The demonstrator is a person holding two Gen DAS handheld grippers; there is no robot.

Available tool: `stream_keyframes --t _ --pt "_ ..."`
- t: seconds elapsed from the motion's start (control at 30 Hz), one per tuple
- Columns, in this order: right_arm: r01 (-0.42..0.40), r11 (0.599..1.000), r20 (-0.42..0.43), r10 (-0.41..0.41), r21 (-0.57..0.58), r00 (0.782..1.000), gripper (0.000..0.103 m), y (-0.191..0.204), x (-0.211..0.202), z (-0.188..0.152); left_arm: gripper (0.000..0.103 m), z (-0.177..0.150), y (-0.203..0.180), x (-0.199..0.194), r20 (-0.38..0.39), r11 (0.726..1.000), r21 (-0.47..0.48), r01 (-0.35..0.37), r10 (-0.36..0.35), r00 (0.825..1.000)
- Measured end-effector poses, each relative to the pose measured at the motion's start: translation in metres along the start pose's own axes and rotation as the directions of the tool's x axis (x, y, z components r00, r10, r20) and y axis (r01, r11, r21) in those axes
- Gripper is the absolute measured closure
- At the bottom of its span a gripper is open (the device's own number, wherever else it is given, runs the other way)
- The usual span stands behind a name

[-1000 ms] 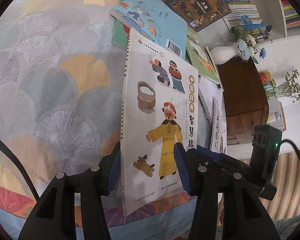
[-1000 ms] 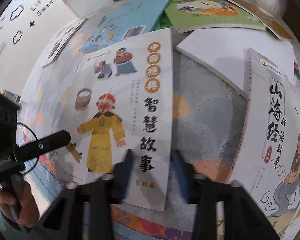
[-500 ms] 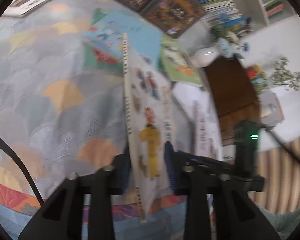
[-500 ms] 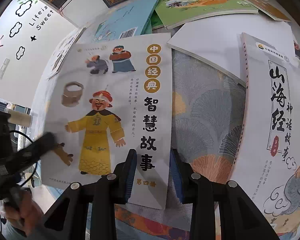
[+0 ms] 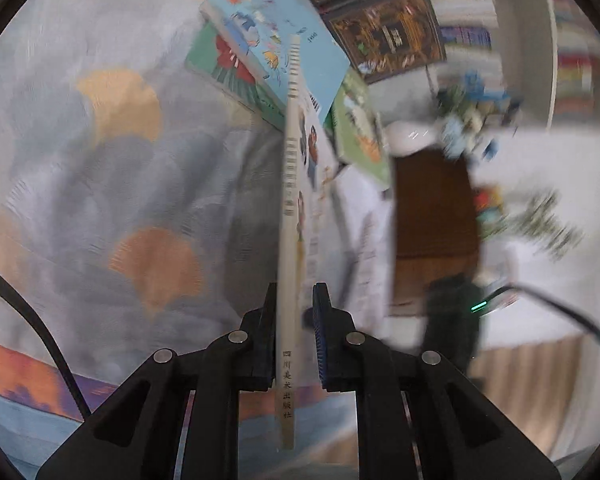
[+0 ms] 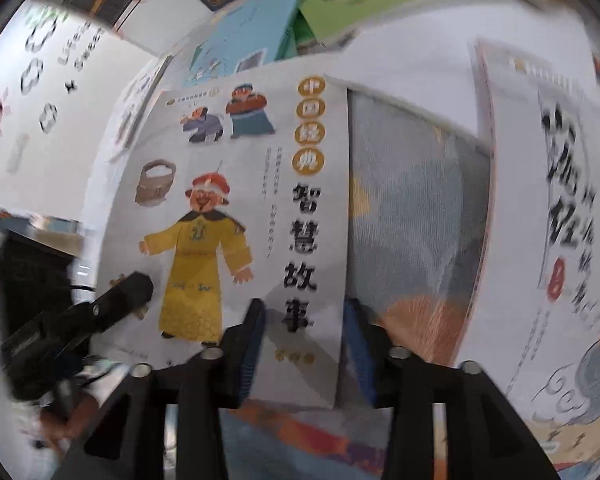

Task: Organize books
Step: 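Carry the yellow-figure book to the white table with the left gripper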

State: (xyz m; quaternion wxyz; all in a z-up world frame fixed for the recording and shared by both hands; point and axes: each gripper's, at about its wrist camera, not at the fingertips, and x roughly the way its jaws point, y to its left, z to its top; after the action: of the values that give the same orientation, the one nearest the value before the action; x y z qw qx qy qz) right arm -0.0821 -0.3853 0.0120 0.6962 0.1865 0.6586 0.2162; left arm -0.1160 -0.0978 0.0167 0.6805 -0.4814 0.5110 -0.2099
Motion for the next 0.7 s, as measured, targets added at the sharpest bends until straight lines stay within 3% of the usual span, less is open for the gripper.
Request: stream_keyframes --t 0.07,0.13,0.23,0.43,0.57,0.67,0.7 --pt "-0.085 0.994 -0.021 0.086 0.072 0.996 0.051 -0.013 -0.002 -0.003 0.092 0.005 0.005 0.000 -0.007 0.994 -0.078 0.077 -0.078 0.997" --pt "-0.194 0.969 -0.055 0.205 0.154 0.977 0.050 -0.027 -0.002 -0.009 0.092 0.009 0.006 -0.002 0.000 0.982 -0.136 0.131 -0.132 0.991" --pt "-0.274 0.937 -0.064 0.294 0.218 0.954 0.049 -0.041 0.000 -0.019 0.092 0.013 0.006 0.002 -0.003 0.967 -0.196 0.162 -0.165 0.986" --pt "-0.403 0.864 -0.043 0.435 0.302 0.900 0.048 -0.058 0.009 -0.021 0.090 0.018 0.020 0.008 0.000 0.913 -0.342 0.224 -0.238 0.971" --pt "-0.478 0.803 -0.008 0.514 0.356 0.858 0.047 -0.064 0.016 -0.021 0.090 0.021 0.021 0.009 -0.010 0.900 -0.368 0.235 -0.257 0.966" --pt "-0.501 0.782 0.041 0.525 0.370 0.850 0.047 -0.068 0.015 -0.018 0.090 0.020 0.020 0.011 -0.022 0.898 -0.374 0.233 -0.259 0.965" --pt "-0.499 0.789 0.054 0.516 0.359 0.855 0.052 -0.064 0.014 -0.014 0.090 0.020 0.020 0.012 -0.027 0.897 -0.376 0.233 -0.262 0.965"
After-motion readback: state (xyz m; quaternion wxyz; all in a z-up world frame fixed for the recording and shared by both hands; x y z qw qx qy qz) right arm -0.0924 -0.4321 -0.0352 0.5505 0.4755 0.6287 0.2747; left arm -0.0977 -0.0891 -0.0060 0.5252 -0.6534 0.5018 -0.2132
